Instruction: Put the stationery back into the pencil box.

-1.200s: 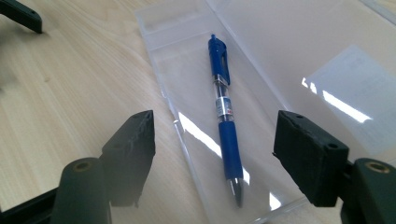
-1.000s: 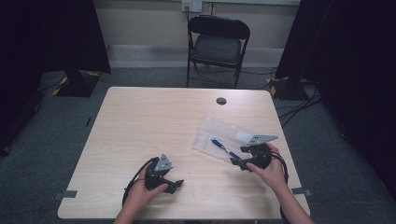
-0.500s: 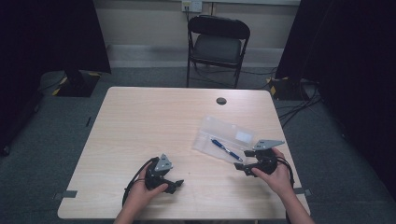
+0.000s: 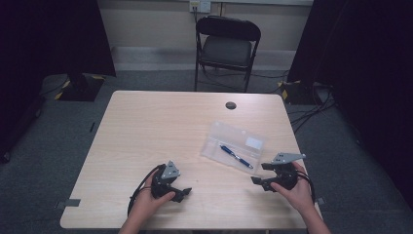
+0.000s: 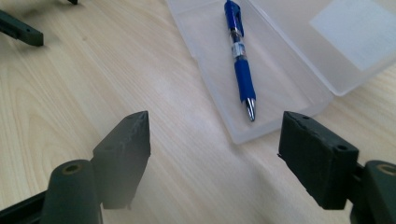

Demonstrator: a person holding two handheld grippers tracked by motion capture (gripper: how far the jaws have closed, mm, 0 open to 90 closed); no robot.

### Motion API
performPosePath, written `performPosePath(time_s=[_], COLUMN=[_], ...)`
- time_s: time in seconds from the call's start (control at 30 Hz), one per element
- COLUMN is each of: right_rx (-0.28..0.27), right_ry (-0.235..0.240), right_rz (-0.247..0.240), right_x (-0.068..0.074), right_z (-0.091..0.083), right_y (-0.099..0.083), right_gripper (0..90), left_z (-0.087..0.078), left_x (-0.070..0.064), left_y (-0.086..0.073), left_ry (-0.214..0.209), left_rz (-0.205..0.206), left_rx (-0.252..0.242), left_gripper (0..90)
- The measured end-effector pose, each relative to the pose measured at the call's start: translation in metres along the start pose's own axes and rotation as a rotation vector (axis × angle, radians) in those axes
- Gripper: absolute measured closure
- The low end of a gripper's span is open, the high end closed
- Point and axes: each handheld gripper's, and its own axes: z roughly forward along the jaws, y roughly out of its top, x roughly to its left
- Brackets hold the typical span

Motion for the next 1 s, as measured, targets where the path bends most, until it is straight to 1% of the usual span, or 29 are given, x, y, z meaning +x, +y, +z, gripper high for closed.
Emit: performPosePath(time_s=[0.1, 0.13, 0.2, 0.23, 0.27, 0.33, 0.4, 0.53, 0.6, 0.67, 0.73, 0.8, 1.0], right_rx=[-0.001, -0.001, -0.007, -0.006, -0.006, 0.002, 0.017, 0.029, 0.039, 0.025, 0.013, 0.011, -0.002], right_ry=[-0.005, -0.005, -0.004, -0.005, -0.005, -0.006, -0.021, -0.021, -0.032, -0.035, -0.033, -0.043, -0.046], right_rz=[0.005, 0.005, 0.018, 0.021, 0.021, 0.029, 0.016, 0.018, 0.011, 0.005, 0.015, 0.009, -0.019], right_x=[-0.001, -0.001, -0.002, -0.003, -0.003, -0.004, -0.005, -0.006, -0.008, -0.009, -0.010, -0.010, -0.009], right_z=[-0.006, -0.006, -0.008, -0.010, -0.010, -0.011, -0.011, -0.011, -0.010, -0.010, -0.010, -0.011, -0.011], right_y=[-0.010, -0.010, -0.015, -0.021, -0.021, -0.027, -0.032, -0.040, -0.044, -0.047, -0.048, -0.050, -0.053], right_gripper=[23.6, 23.6, 23.3, 22.9, 22.9, 22.8, 22.5, 21.9, 21.7, 21.1, 21.1, 21.1, 20.8], left_z=[0.000, 0.000, 0.000, 0.000, 0.000, 0.000, 0.000, 0.000, 0.000, 0.000, 0.000, 0.000, 0.000], left_x=[0.000, 0.000, 0.000, 0.000, 0.000, 0.000, 0.000, 0.000, 0.000, 0.000, 0.000, 0.000, 0.000], left_y=[0.000, 0.000, 0.000, 0.000, 0.000, 0.000, 0.000, 0.000, 0.000, 0.000, 0.000, 0.000, 0.000], left_ry=[0.000, 0.000, 0.000, 0.000, 0.000, 0.000, 0.000, 0.000, 0.000, 0.000, 0.000, 0.000, 0.002], left_rz=[0.000, -0.001, 0.000, 0.000, -0.001, -0.001, 0.000, -0.001, -0.001, -0.001, 0.000, -0.001, -0.001], left_rx=[0.000, -0.001, 0.000, 0.000, -0.001, -0.001, -0.001, -0.001, -0.001, -0.001, 0.000, -0.001, 0.000], left_gripper=[14.7, 14.7, 14.7, 14.7, 14.7, 14.7, 14.7, 14.7, 14.7, 14.7, 14.7, 14.7, 14.7])
